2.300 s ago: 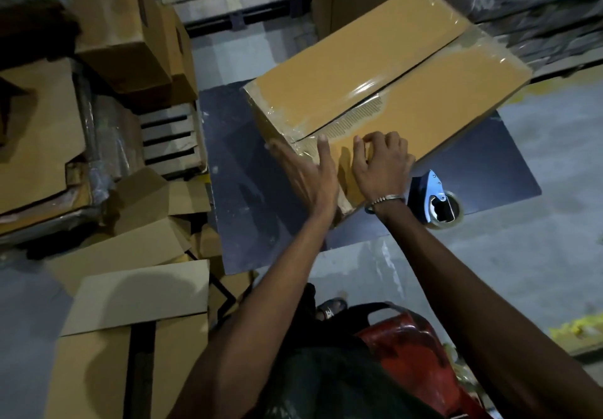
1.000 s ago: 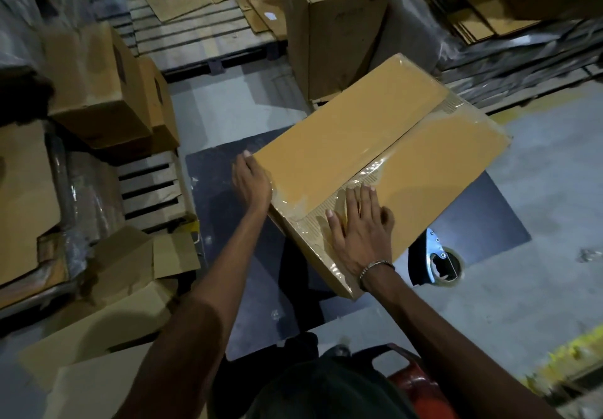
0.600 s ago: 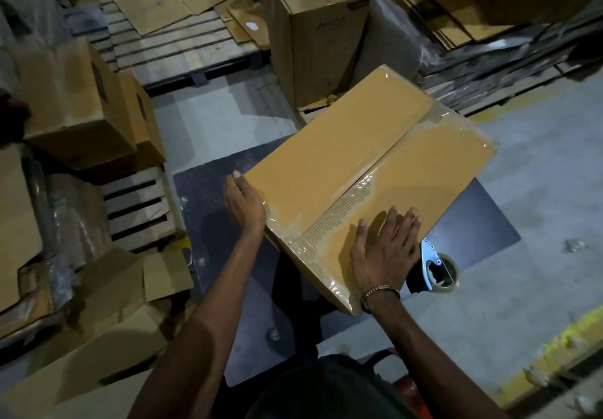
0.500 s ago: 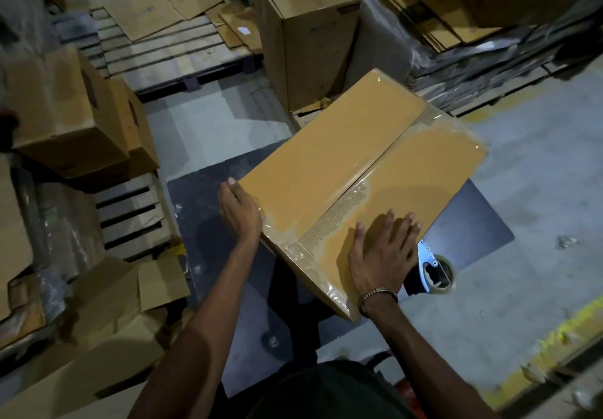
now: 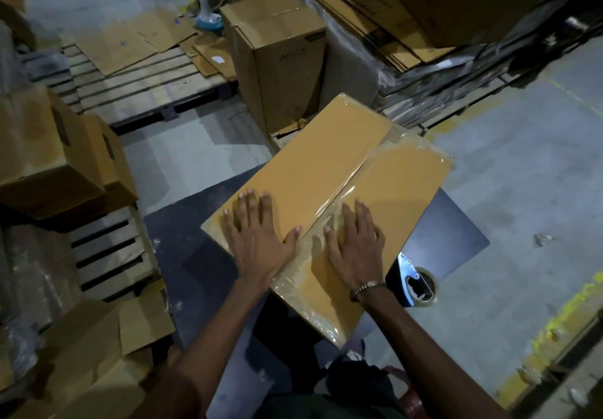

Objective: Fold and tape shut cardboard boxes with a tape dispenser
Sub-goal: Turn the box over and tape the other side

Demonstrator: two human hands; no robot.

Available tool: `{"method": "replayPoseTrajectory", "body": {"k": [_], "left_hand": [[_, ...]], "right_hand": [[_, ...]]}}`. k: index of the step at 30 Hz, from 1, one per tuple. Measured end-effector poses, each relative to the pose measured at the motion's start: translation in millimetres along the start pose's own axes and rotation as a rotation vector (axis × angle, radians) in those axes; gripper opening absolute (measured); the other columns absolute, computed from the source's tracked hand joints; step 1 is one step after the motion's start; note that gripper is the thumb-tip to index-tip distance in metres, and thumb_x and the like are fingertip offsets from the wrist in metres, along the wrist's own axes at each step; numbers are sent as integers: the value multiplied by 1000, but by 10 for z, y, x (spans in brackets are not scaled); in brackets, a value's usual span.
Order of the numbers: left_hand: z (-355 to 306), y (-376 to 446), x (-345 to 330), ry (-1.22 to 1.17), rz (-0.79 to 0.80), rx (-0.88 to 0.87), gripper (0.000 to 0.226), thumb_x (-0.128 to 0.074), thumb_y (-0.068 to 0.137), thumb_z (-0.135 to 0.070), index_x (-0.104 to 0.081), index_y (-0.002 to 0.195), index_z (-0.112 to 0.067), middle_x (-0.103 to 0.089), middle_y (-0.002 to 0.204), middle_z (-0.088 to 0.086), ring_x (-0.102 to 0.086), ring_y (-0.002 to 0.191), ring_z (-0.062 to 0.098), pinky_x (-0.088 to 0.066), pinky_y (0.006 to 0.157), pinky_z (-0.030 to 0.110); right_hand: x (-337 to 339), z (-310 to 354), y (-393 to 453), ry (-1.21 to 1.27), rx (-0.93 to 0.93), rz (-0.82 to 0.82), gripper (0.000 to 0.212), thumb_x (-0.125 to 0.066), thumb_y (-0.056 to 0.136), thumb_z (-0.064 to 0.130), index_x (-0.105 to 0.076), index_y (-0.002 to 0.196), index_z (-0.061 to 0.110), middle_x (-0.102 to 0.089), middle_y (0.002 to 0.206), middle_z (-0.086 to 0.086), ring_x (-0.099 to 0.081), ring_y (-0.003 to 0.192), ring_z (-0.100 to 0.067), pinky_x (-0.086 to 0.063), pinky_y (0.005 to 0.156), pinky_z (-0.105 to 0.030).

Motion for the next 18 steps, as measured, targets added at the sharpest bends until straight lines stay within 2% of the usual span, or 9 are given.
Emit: {"method": "replayPoseTrajectory", "body": {"k": [2, 4, 9, 14, 16, 18], "left_hand": [[-33, -35, -5, -18, 24, 27, 96, -24, 95, -84, -22, 168, -21, -11, 176, 13, 0, 164, 29, 0, 128, 62], [6, -50, 2, -72, 44, 71, 95, -17, 96, -87, -26, 167, -24, -12, 176, 11, -2, 164, 26, -2, 129, 61], [-35, -51, -44, 29, 72, 38, 110, -22, 85, -98, -15, 169, -26, -4, 176, 15, 0, 163, 30, -3, 129, 61], [-43, -53, -55, 13, 100, 109, 118, -25, 79, -102, -12, 169, -27, 2, 176, 13, 7, 163, 28, 1, 129, 62], [-60, -75, -51, 20, 97, 143, 119, -26, 78, -102, -13, 169, -26, 0, 176, 13, 4, 163, 29, 0, 128, 60], [-142, -120, -9, 54, 36, 141, 110, -30, 85, -95, -21, 168, -22, -9, 176, 14, -6, 163, 30, -6, 127, 60]], "right_hand": [[5, -35, 260, -86, 165, 96, 66, -28, 106, 55, -26, 163, 23, -16, 173, 0, -6, 160, -17, -17, 121, -51], [-42, -122, 393, -182, 280, 214, 67, -22, 106, 58, -20, 165, 25, -15, 173, 1, -3, 160, -18, -15, 123, -54], [-50, -251, 447, -320, 399, 249, 68, -18, 107, 59, -33, 161, 22, -32, 168, -2, -18, 158, -25, -22, 119, -54], [-124, -336, 461, -320, 472, 376, 80, -3, 104, 68, -10, 166, 19, -9, 173, -5, -2, 161, -24, -13, 124, -55], [-89, -373, 474, -301, 493, 390, 81, -2, 103, 69, -7, 167, 19, -4, 174, -5, 2, 161, -22, -10, 125, -55], [-6, -361, 479, -243, 534, 344, 81, -6, 103, 70, -10, 166, 19, -2, 173, -4, 2, 161, -21, -8, 126, -54]]}}
Point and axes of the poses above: each hand's wrist, its own y-axis towards the middle knuckle, its own x-axis out of the back of the hand, z = x × y, the point moved 4 cm from there along y, towards the middle knuckle
